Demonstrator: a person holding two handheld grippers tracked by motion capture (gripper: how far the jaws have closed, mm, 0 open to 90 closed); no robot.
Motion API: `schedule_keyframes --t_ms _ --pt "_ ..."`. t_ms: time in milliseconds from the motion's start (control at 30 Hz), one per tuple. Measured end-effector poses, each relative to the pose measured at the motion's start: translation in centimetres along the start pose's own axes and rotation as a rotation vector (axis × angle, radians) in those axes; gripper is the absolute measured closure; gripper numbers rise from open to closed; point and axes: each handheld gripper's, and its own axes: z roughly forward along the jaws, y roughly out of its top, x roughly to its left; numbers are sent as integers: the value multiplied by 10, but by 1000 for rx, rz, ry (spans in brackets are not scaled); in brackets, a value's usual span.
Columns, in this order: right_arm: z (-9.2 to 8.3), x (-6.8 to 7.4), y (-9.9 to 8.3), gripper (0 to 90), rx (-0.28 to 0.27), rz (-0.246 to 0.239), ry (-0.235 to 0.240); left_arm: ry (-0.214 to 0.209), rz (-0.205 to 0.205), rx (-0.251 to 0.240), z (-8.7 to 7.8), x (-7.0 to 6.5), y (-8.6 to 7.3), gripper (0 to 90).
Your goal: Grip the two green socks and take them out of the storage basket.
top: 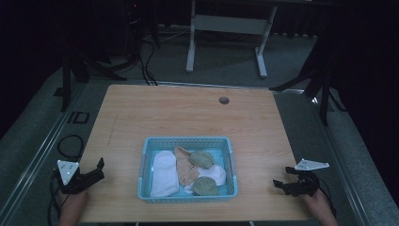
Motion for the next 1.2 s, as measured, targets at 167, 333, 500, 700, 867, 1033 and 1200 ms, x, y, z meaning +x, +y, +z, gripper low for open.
schedule_keyframes --t_ms 167,333,500,700,867,1033,1200 --pt "-1 4 8 124 72 -48 23 0 1 0 0 0 0 4" --pt "-2 9 18 125 165 -86 62 -2 -1 -1 0 0 0 4" --pt "-4 14 28 125 228 -132 79 -2 1 -1 0 0 0 4" --pt "-2 19 39 127 337 -163 108 -1 1 0 0 0 0 3" --pt "2 24 49 132 432 -181 148 -2 0 0 0 0 0 4" --pt "4 30 58 126 461 -189 176 -2 -1 -1 0 0 0 3" --pt "5 40 63 128 451 -247 172 -3 0 -1 0 0 0 4"
